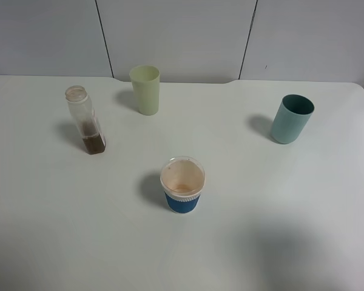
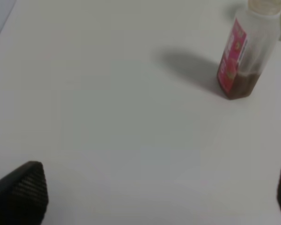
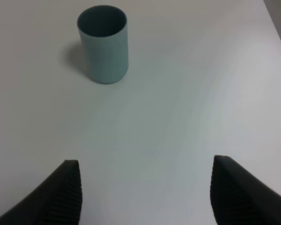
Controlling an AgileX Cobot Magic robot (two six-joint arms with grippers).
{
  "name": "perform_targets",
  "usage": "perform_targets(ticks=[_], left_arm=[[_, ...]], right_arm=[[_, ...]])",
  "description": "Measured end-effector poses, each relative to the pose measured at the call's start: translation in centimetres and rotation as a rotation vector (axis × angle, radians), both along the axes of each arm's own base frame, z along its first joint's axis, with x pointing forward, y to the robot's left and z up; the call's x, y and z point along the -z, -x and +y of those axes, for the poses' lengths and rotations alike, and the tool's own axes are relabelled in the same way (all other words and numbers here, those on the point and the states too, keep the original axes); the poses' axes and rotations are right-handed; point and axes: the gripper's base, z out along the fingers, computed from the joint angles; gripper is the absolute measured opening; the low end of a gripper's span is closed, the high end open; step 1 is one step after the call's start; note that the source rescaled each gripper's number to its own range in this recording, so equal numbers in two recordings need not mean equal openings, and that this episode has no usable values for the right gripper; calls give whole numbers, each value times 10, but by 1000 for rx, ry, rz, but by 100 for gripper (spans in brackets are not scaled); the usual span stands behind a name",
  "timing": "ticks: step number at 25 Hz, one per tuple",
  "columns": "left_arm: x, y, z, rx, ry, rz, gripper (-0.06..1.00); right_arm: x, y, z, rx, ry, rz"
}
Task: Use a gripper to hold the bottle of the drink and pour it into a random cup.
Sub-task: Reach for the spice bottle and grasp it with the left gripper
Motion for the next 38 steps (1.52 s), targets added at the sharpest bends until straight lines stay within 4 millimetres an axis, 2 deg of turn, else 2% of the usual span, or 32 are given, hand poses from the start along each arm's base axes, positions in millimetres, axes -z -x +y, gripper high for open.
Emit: perform_targets(ticks=[38], left_arm=[[0, 0, 0, 0, 0, 0, 100]], right_arm=[[0, 0, 0, 0, 0, 0]])
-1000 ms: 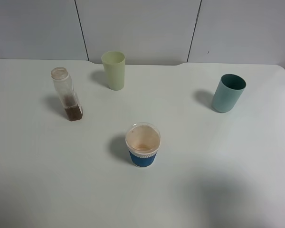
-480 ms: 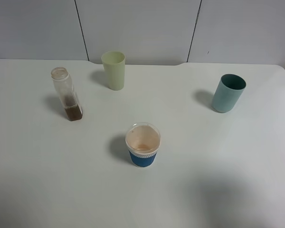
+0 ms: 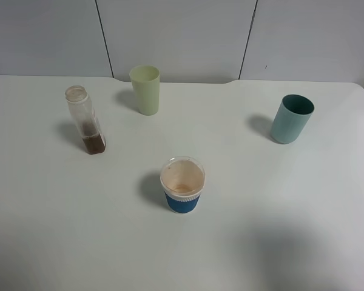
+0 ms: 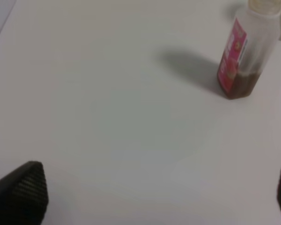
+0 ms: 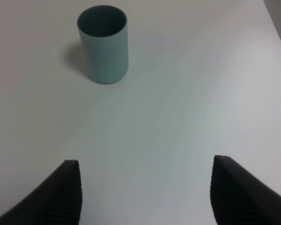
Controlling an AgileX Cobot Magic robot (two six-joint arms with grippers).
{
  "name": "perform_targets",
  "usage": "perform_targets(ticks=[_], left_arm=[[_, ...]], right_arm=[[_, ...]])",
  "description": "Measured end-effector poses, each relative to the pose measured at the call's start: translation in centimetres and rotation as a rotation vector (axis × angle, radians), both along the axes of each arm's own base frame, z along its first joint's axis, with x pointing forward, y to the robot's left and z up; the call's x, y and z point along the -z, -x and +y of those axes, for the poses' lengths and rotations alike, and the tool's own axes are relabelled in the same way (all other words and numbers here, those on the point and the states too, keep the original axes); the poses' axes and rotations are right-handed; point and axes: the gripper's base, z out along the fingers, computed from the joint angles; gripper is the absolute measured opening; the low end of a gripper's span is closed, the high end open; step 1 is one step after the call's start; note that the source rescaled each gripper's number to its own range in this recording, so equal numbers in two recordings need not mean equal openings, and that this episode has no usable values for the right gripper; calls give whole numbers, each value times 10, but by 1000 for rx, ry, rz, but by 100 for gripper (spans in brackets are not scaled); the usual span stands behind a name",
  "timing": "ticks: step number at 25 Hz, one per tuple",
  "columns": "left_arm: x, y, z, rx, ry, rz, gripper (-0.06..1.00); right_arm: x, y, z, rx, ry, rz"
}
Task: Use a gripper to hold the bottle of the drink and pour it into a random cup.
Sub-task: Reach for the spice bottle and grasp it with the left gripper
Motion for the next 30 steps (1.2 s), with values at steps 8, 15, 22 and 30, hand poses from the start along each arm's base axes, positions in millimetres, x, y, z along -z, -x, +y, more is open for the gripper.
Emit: perform_targets(ticks=[8, 15, 22, 30], left_arm=[[0, 0, 0, 0, 0, 0, 100], [0, 0, 0, 0, 0, 0, 100], [0, 0, 0, 0, 0, 0, 100], [-1, 0, 1, -14, -3, -6, 100]], right_arm=[[0, 0, 0, 0, 0, 0], [0, 0, 0, 0, 0, 0], [0, 0, 0, 0, 0, 0], [0, 0, 0, 0, 0, 0]])
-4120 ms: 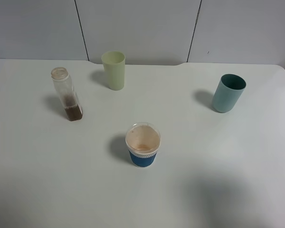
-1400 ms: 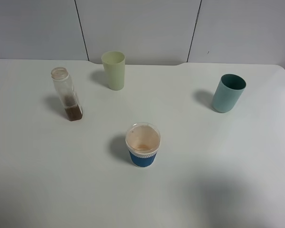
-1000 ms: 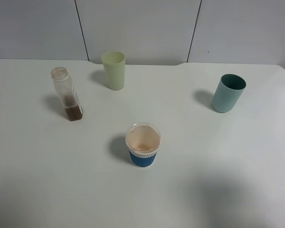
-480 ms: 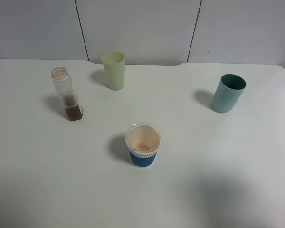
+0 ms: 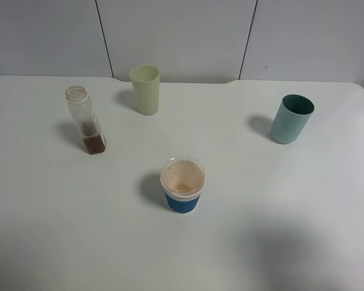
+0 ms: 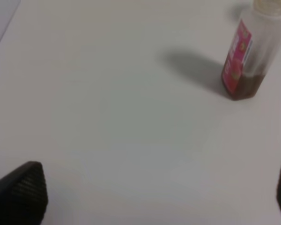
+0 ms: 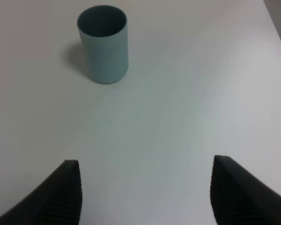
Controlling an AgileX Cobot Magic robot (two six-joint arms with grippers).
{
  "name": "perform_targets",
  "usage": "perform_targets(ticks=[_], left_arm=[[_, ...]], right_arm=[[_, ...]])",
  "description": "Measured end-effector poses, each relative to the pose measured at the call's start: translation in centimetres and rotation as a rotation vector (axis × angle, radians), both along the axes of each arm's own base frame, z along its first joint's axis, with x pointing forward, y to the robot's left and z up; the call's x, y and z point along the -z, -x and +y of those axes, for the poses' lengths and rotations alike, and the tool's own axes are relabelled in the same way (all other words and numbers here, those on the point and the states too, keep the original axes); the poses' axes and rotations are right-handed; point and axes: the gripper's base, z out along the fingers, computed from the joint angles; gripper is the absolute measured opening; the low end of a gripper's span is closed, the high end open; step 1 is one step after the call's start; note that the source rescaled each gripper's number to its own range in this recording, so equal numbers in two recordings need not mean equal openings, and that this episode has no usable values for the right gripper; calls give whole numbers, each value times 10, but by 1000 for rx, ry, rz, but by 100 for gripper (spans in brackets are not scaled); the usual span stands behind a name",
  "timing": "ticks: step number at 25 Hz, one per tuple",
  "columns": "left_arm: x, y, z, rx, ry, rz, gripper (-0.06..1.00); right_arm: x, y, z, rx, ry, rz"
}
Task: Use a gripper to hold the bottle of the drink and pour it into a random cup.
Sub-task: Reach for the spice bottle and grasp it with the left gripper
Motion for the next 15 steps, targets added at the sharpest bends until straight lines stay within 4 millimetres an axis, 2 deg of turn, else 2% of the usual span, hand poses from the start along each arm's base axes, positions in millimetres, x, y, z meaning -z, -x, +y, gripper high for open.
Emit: perform_targets(ticks=[3, 6, 15], left_arm=[[-9, 0, 0, 2, 7, -58, 100], [-20, -8, -2, 14, 26, -86, 100], [-31, -70, -9, 74, 80, -20, 100]], right_arm=[[0, 0, 0, 0, 0, 0], [0, 0, 0, 0, 0, 0], [0, 0, 0, 0, 0, 0]])
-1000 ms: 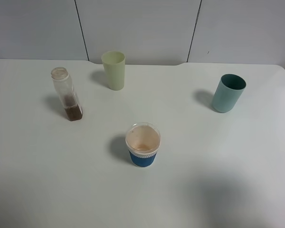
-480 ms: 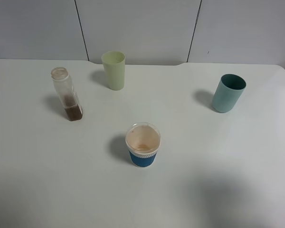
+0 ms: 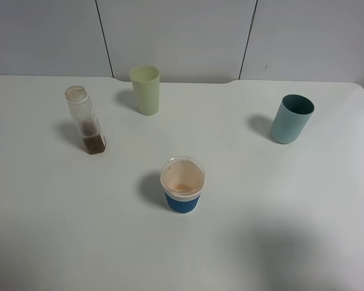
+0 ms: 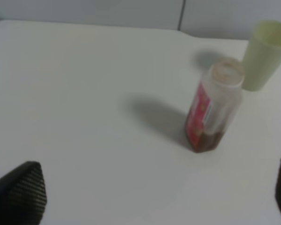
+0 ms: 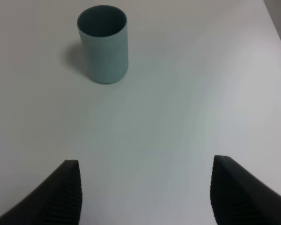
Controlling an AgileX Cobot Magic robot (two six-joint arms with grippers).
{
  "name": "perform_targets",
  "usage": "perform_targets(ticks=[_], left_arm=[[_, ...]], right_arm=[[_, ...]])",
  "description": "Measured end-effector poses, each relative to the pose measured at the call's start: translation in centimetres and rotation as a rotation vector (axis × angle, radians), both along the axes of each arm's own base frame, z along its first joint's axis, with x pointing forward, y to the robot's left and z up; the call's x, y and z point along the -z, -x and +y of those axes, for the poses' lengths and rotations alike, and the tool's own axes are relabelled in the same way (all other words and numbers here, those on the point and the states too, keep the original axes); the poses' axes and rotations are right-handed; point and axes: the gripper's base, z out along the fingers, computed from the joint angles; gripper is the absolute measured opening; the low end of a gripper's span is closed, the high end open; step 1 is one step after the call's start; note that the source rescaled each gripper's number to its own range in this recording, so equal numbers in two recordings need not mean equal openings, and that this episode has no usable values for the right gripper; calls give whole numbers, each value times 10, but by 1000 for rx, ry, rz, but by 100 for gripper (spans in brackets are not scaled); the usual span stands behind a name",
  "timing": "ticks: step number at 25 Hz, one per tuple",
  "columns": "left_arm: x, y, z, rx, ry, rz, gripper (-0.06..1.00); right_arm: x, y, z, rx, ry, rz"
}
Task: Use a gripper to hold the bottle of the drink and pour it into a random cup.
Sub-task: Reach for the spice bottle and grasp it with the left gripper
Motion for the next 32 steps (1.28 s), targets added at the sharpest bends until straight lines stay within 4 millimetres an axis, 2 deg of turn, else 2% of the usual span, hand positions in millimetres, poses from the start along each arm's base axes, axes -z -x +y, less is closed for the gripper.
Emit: perform_targets(ticks=[8, 32], left_arm=[[13, -40, -7, 54, 60, 154, 100], [55, -101, -13, 44, 187, 440, 100]], right_arm=[[0, 0, 0, 0, 0, 0], [0, 0, 0, 0, 0, 0]])
